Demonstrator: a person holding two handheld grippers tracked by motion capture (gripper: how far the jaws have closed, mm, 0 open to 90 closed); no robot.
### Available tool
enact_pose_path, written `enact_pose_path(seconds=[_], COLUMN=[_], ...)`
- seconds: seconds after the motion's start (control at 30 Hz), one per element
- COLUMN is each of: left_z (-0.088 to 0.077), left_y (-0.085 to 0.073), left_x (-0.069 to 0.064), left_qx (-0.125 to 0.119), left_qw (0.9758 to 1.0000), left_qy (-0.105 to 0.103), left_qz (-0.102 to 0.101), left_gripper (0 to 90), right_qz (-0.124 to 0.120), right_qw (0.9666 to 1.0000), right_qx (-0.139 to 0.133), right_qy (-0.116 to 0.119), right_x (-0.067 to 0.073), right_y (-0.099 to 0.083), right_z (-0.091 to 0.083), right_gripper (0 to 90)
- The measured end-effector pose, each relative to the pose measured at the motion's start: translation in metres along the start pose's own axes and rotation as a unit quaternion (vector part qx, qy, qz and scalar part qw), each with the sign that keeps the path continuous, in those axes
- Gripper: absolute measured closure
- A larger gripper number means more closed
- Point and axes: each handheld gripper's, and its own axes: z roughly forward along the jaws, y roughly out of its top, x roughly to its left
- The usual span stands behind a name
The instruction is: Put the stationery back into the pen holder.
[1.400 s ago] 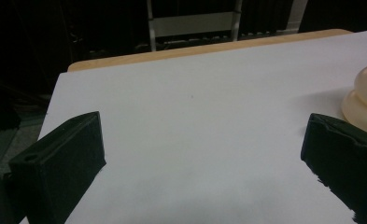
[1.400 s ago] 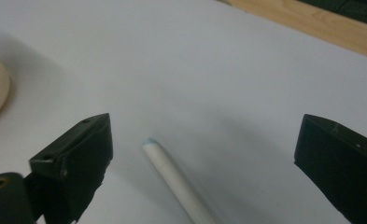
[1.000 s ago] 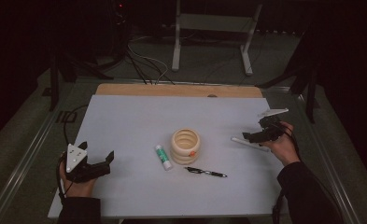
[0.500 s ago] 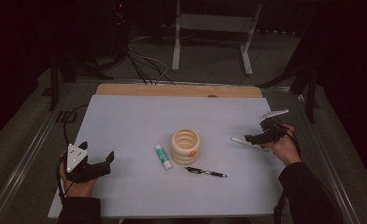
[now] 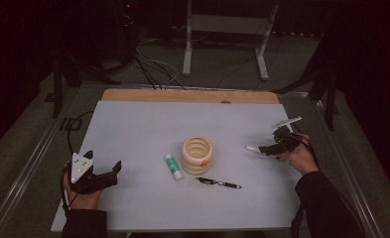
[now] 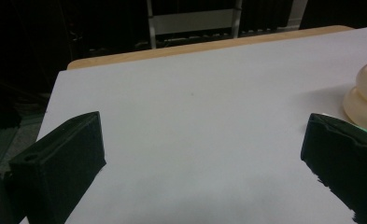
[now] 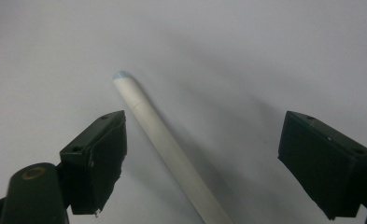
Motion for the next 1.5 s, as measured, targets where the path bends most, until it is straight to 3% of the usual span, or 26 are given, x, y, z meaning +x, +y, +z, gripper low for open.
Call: enact_pose_path(seconds=[0.47,0.6,0.8,0.9,1.07,1.5], left_z=[0.0,0.001,0.0,0.0,0.0,0.0], left_y=[0.0,0.0,0.0,0.0,-0.001,-0.001], left_x=[0.0,-0.001,0.0,0.0,0.001,0.0], left_qx=[0.0,0.001,0.0,-0.001,0.002,0.001], left_qw=[1.0,1.0,1.0,1.0,1.0,1.0], left_qy=[0.001,0.0,0.001,0.001,0.002,0.002], left_qz=[0.001,0.001,0.0,-0.002,-0.003,-0.003], left_gripper=[0.1,0.1,0.1,0.1,0.1,0.1], right_qz=[-0.004,-0.029,-0.071,-0.079,-0.07,-0.055], right_qw=[0.9995,0.9982,0.9944,0.9932,0.9942,0.998], right_qx=[0.03,0.047,0.07,0.083,0.077,0.02], right_qy=[0.009,0.021,0.034,0.023,0.027,0.025], right_x=[-0.002,0.002,0.01,0.014,0.013,0.015], right_y=[-0.004,-0.005,-0.004,0.0,-0.001,0.006], right_z=[0.008,0.012,0.014,0.015,0.014,0.001], right_gripper=[27.4,44.4,78.8,79.2,79.2,79.2])
